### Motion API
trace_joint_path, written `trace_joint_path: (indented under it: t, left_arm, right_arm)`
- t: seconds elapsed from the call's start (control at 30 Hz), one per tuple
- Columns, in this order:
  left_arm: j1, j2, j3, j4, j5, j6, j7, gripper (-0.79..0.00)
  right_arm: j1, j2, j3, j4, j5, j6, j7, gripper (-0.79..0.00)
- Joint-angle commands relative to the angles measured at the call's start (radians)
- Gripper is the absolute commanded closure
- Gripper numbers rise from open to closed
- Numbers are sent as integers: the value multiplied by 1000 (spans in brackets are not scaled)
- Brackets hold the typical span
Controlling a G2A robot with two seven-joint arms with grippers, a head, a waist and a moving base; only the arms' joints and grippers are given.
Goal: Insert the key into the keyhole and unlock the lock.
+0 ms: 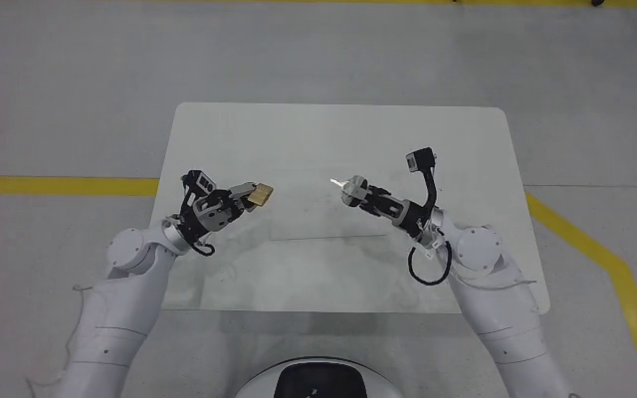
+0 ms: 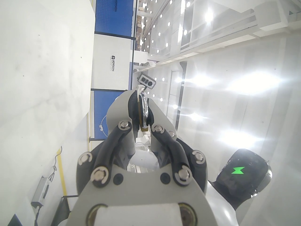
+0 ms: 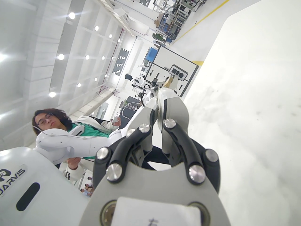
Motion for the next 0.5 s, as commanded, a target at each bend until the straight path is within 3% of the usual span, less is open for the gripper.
trace_joint_path:
  t: [0.0, 0.23, 0.47]
  left_arm:
    - [-6, -7, 21, 4, -19, 20, 77, 0]
    - [-37, -31, 121, -7, -51, 52, 160, 0]
    - [-53, -36, 145, -10, -41, 52, 161, 0]
  right_arm:
    - [6, -6, -40, -29, -31, -15, -18, 0]
    - [50, -24, -154, -67, -196, -19, -100, 0]
    - [73, -31, -199, -69, -325, 6, -144, 0]
